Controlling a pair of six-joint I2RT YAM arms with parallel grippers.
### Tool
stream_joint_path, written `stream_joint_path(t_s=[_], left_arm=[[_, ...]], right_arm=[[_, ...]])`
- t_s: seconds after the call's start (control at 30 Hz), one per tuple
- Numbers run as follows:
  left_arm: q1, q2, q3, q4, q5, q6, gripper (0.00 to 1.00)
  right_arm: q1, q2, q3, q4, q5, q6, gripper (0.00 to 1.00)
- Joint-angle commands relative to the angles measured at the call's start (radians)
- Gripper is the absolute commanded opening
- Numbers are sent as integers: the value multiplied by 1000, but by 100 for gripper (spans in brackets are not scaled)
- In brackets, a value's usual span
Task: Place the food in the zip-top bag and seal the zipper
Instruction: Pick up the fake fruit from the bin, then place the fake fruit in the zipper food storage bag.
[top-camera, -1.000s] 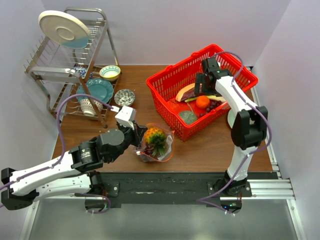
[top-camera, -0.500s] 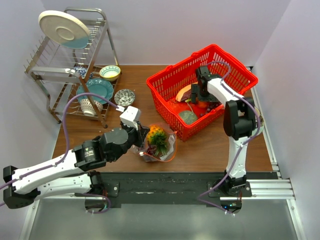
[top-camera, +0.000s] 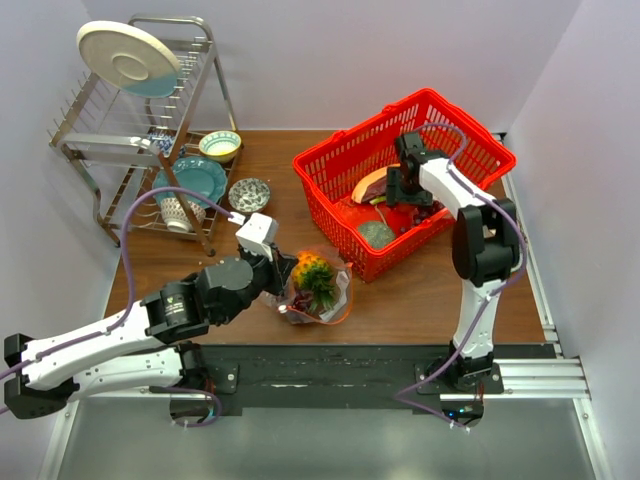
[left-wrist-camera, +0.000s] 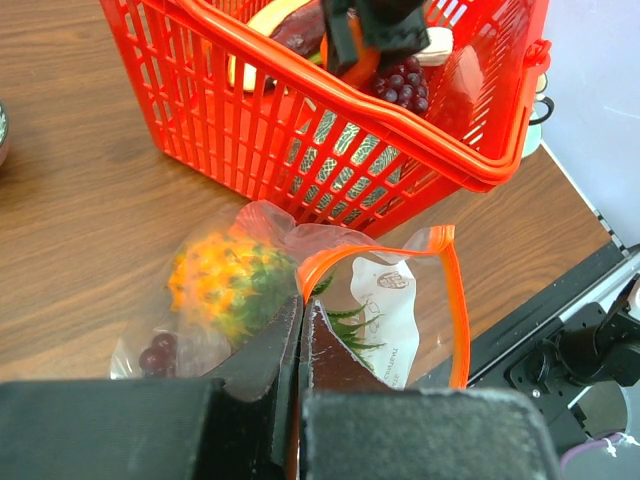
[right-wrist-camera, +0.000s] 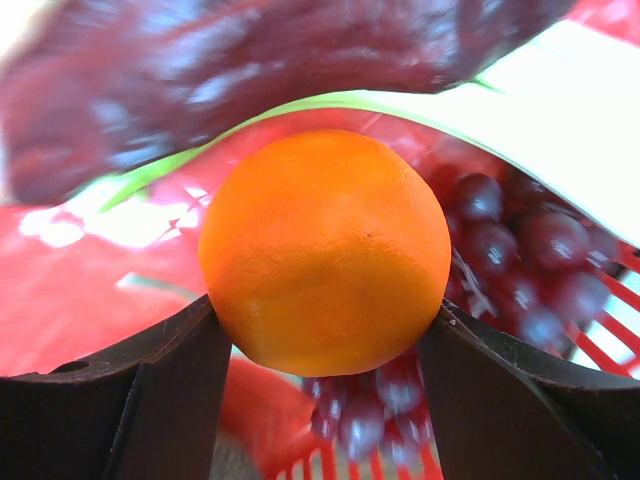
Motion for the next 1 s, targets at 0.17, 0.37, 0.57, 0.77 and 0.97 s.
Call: stream_joint_path(t_s=[0.17, 0.37, 0.57, 0.77, 0.97], left_arm=[[-1, -9, -10, 65, 0, -29, 0], [-1, -3, -12, 71, -4, -23, 0], [-1, 0, 7, 67, -15, -5, 0], [-1, 0, 25, 52, -33, 12, 0], [-1, 17, 51, 42, -43, 34, 0]], right_arm=[[-9, -302, 6, 45, -139, -39, 51], [-7, -396, 40, 25, -281, -39, 52], [6, -511, -1, 97, -736, -36, 50], [129, -652, -133, 165, -889, -32, 49], [341, -772, -271, 203, -969, -29, 48]])
